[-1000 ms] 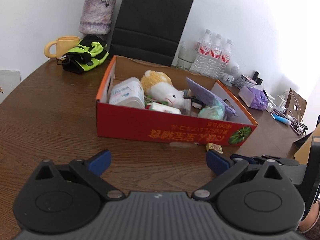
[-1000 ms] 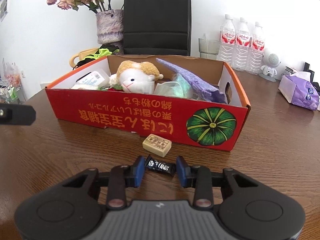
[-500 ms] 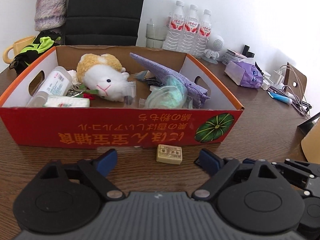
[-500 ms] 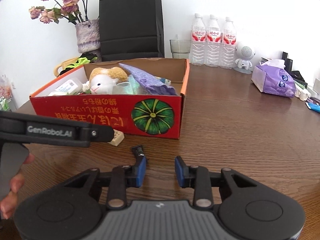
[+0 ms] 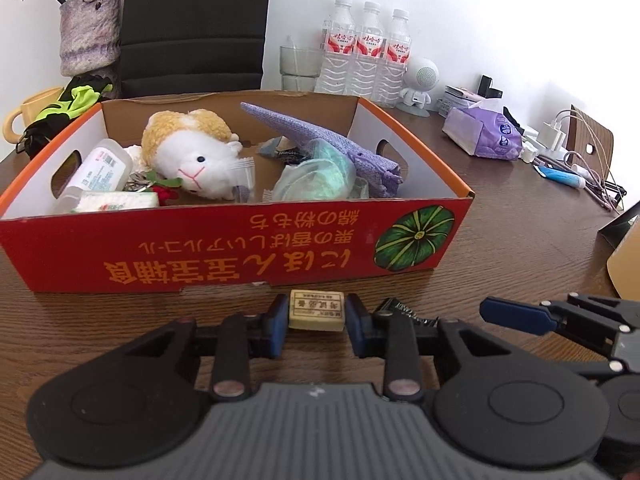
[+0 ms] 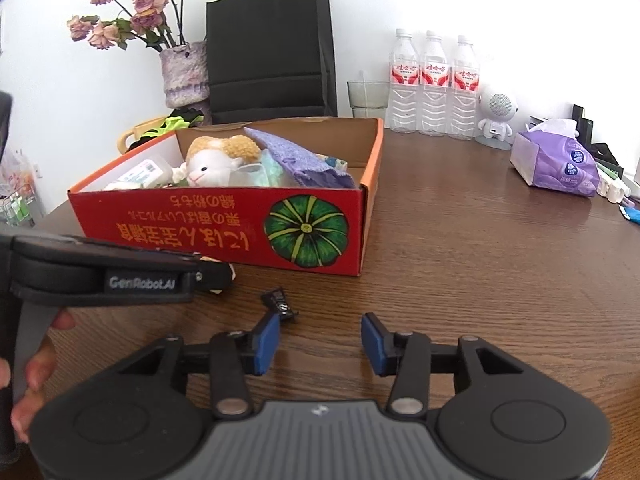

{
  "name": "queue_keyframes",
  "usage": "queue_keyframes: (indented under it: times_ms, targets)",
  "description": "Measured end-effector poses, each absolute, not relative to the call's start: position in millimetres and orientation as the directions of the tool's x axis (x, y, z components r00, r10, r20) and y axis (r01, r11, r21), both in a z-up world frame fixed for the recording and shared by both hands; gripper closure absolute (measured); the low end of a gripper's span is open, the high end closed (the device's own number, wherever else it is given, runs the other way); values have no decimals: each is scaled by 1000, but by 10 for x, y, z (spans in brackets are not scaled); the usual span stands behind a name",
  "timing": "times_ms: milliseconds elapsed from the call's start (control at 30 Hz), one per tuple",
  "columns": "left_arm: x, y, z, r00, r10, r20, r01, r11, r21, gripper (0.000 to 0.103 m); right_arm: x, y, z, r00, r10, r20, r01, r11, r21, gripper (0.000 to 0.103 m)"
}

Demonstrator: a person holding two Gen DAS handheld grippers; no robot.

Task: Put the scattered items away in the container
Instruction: 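Grasp the tan bar with left gripper while right gripper regrips the black candy, then carry the tan bar with left gripper into the box while right gripper drops the black candy inside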

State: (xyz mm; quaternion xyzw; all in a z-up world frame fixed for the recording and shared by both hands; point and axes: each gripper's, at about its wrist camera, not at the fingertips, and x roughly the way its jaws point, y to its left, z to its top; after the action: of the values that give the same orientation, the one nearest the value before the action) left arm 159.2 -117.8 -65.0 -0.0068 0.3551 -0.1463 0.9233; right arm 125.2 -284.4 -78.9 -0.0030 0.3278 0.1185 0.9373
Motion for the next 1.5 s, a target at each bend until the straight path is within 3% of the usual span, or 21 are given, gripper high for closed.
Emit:
queue_keyframes:
  times_ms: [233, 367, 400, 667, 967, 1200, 1433, 1500]
  targets:
    - [1382, -632, -551, 729, -239, -642, 197, 971, -137, 72, 1477, -2551, -806, 737, 227, -636, -274, 961, 27, 64]
    - [1283, -340, -495, 746, -216, -631, 168, 976, -135, 72, 1486, -2457, -819, 731, 217, -647, -290, 957, -7, 91]
    - [1255, -279, -483, 751, -212, -626, 163, 977, -136, 72, 1471, -2440, -815, 731, 214, -648, -293, 956, -16, 92]
    - [1114, 8, -337, 778, -237, -582, 157, 970, -186, 72, 1246, -2398, -694, 765, 197, -614, -282, 958, -44, 92]
    - [1514, 39, 322, 851, -269, -450, 216, 962, -166, 72, 1475, -2248, 57, 835, 293, -466, -337, 941, -12, 92]
    - [2382, -219, 394, 816, -224, -533, 191, 975, -116, 71, 2331, -1844, 99, 805, 267, -530, -316, 949, -3, 92]
    - [2704, -244, 153, 784, -189, -592, 166, 982, -94, 70, 2616, -1741, -182, 760, 231, -608, -287, 958, 5, 89]
    - [2724, -226, 116, 775, -185, -604, 154, 983, -104, 59, 2591, -1728, -193, 769, 218, -601, -277, 961, -6, 79]
